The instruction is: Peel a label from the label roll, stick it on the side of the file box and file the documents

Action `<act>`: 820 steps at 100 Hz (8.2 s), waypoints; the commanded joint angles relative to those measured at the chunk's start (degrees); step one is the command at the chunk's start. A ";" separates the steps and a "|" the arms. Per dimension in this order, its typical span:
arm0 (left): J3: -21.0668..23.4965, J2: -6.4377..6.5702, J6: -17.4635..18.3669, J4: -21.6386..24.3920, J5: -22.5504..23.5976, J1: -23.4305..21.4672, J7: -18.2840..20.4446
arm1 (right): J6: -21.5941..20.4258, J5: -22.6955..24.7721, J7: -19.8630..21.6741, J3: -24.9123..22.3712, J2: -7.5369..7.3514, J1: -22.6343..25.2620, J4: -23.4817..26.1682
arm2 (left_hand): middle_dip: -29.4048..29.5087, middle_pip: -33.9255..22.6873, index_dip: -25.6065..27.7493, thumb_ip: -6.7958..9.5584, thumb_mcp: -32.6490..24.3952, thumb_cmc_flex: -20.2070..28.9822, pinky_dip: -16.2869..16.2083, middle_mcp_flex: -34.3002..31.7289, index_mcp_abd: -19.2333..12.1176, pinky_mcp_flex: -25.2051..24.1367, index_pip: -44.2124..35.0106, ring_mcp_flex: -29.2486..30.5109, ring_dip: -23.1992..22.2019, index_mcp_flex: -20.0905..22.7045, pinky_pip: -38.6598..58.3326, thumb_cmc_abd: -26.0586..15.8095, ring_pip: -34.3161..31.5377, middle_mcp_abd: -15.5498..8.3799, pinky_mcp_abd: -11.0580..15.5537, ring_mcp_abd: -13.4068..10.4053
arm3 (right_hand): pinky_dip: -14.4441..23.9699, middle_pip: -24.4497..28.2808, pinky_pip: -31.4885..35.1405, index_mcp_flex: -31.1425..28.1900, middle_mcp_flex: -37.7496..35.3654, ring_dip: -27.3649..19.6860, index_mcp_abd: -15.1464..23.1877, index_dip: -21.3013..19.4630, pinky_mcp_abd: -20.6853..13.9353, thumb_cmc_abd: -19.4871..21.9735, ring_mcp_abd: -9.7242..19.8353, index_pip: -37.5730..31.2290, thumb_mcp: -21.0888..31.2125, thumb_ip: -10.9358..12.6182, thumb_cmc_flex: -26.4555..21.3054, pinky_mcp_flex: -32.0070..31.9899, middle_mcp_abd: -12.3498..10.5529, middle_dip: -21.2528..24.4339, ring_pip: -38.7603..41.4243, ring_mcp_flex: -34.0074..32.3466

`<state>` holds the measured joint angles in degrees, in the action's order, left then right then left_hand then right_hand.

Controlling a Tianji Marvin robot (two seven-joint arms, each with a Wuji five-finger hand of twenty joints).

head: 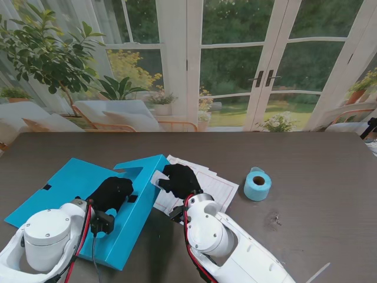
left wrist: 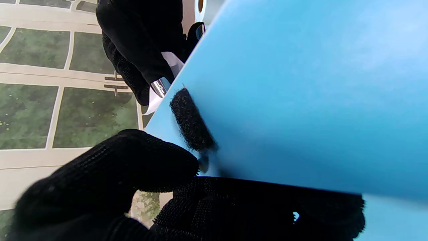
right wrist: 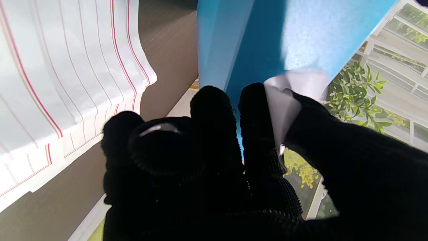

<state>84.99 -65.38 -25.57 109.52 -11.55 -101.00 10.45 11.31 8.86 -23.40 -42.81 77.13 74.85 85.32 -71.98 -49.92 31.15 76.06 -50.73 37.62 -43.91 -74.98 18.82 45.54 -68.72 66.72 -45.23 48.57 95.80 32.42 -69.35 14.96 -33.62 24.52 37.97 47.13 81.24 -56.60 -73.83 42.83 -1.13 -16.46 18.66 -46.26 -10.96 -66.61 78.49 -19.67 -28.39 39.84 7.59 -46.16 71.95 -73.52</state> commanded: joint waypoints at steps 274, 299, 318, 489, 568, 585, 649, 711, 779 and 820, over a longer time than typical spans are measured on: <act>2.45 1.77 7.76 -1.60 0.73 -1.77 8.48 | 3.40 9.61 -5.07 2.65 1.07 0.76 -0.92 | -1.16 -1.98 1.20 1.37 -2.84 3.85 -0.12 -2.74 1.64 0.73 -1.94 1.01 -1.02 2.29 2.27 2.02 -2.56 -5.54 1.28 1.18 | 1.26 3.53 3.76 12.23 14.16 -5.01 -0.37 2.40 -1.25 -0.04 -1.42 3.44 -4.33 2.76 9.00 -1.43 0.90 5.23 -9.32 0.11; 2.61 2.16 8.49 -2.03 1.00 -1.66 10.10 | 3.32 9.58 -5.19 2.98 1.17 1.15 -1.13 | -1.26 -1.87 1.25 1.49 -2.70 3.95 0.10 -2.79 1.11 0.69 -1.75 0.91 -1.06 2.54 2.38 2.18 -2.56 -5.53 1.39 1.14 | 1.50 3.75 3.68 12.46 15.25 -4.82 -0.57 0.23 -1.29 0.27 -1.46 4.84 -4.58 5.64 10.61 -1.97 0.95 5.67 -9.47 0.79; 2.76 2.34 9.41 -2.38 0.89 -1.69 10.90 | 3.30 9.58 -5.34 3.37 1.33 1.28 -1.41 | -1.32 -1.72 1.17 1.66 -2.69 4.13 0.28 -2.96 0.96 0.58 -1.58 0.95 -1.10 2.87 2.42 2.52 -2.55 -5.54 1.65 1.17 | 1.67 3.71 3.67 13.24 16.52 -4.80 0.26 -2.17 -1.51 0.39 -1.44 5.85 -4.86 7.60 11.18 -2.40 0.93 5.88 -9.46 1.43; 2.81 3.47 15.58 -7.58 -5.04 0.64 19.38 | -3.96 4.85 -3.38 4.08 0.81 4.90 0.82 | -5.04 21.16 -3.07 -1.31 -0.08 1.69 -10.93 14.78 -5.70 -17.67 7.59 -23.12 -4.33 1.11 -9.79 -0.74 11.94 2.57 8.38 4.92 | 1.00 2.74 3.42 9.80 9.39 -4.05 0.46 7.73 -0.37 0.90 -1.67 -2.56 -1.87 0.38 1.19 0.70 0.89 5.89 -7.77 -1.02; -2.38 2.12 18.34 -11.39 -6.77 3.46 14.74 | -4.43 4.35 -4.02 4.64 1.23 5.37 0.69 | -4.30 10.94 -2.83 -3.79 7.69 2.04 -6.40 4.56 -7.28 -8.00 -2.25 -10.39 -3.40 -0.95 -2.94 5.47 1.12 -5.77 8.59 -1.66 | 0.77 2.44 3.51 9.48 9.37 -3.92 0.50 7.42 -0.40 0.65 -1.62 -2.15 -1.51 0.28 1.16 0.69 0.86 5.02 -7.53 -1.04; -3.43 2.15 18.69 -12.31 -6.66 4.03 14.91 | -4.52 4.34 -4.09 4.56 1.21 5.44 0.62 | -1.94 8.95 -2.56 -0.59 5.33 4.07 -3.31 1.27 -7.88 -4.84 -4.60 -6.07 -1.87 1.83 -1.17 6.59 0.78 -6.95 7.49 -2.11 | 0.75 2.42 3.52 9.41 9.34 -3.91 0.38 7.41 -0.40 0.55 -1.53 -2.14 -1.38 0.26 1.14 0.69 0.86 5.00 -7.48 -1.04; -1.42 2.52 22.31 -12.19 -6.67 1.89 16.23 | -4.61 3.78 -1.98 2.46 -0.12 5.84 1.85 | -4.29 7.37 -6.31 -0.17 1.47 6.98 5.76 -3.19 -3.08 1.99 -4.88 4.35 -1.69 4.05 0.64 7.11 1.39 -8.27 5.47 -5.23 | 1.48 2.93 3.59 15.00 13.74 -4.60 -3.55 7.68 -0.69 0.71 -2.74 -1.26 2.08 0.51 2.89 -2.02 2.19 4.95 -9.31 -0.51; 0.59 3.26 22.94 -12.30 -9.06 1.38 21.25 | -5.93 4.20 0.38 1.58 -1.29 5.50 1.76 | -6.99 6.91 -6.60 -3.06 1.50 8.64 5.79 -2.44 -1.22 -0.21 -6.02 2.97 -4.50 2.11 0.52 8.22 0.38 -7.36 5.33 -4.76 | 3.39 3.51 3.76 16.78 17.45 -4.21 -6.17 -1.96 -1.07 4.94 -3.64 8.36 -0.35 11.68 10.10 -4.39 2.49 6.18 -7.67 2.15; 1.52 3.51 23.18 -11.88 -9.54 0.90 22.65 | -6.63 4.58 0.71 0.56 -1.71 5.16 1.66 | -8.10 6.81 -6.73 -2.85 0.77 8.64 4.95 -1.93 -0.52 -1.21 -6.47 2.26 -4.89 1.33 0.48 8.17 0.01 -7.13 5.89 -4.51 | 4.63 2.60 3.65 24.06 22.76 -3.72 -5.30 -4.28 -0.94 6.25 -4.87 13.07 -9.76 10.81 16.60 -7.69 2.32 6.74 -6.62 6.03; 2.13 3.75 23.77 -12.14 -10.16 0.94 24.27 | -5.65 4.79 1.83 0.12 -2.17 5.25 2.00 | -8.59 6.73 -6.78 -2.91 0.57 8.77 4.60 -1.77 -0.32 -1.44 -6.62 2.01 -4.95 1.02 0.50 8.20 -0.24 -7.00 5.99 -4.34 | 5.27 0.93 3.18 27.21 25.61 -3.88 -6.02 -3.70 -0.92 6.32 -4.70 14.63 -9.57 11.12 15.91 -9.02 2.42 8.65 -6.58 7.86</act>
<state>87.20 -61.62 -2.17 96.69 -21.33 -100.11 32.83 5.49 13.67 -22.63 -42.90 74.77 79.71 86.96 -78.99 -40.55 22.88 73.76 -44.93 41.81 -38.99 -74.34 18.24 44.99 -69.39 67.85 -49.47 47.94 95.00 39.36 -66.49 14.89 -28.32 21.08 41.19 48.53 82.05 -32.93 -50.62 38.51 -8.78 -23.95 18.42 -41.06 -12.98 -60.01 69.91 -9.39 -14.12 37.24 9.67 -38.57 64.90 -67.95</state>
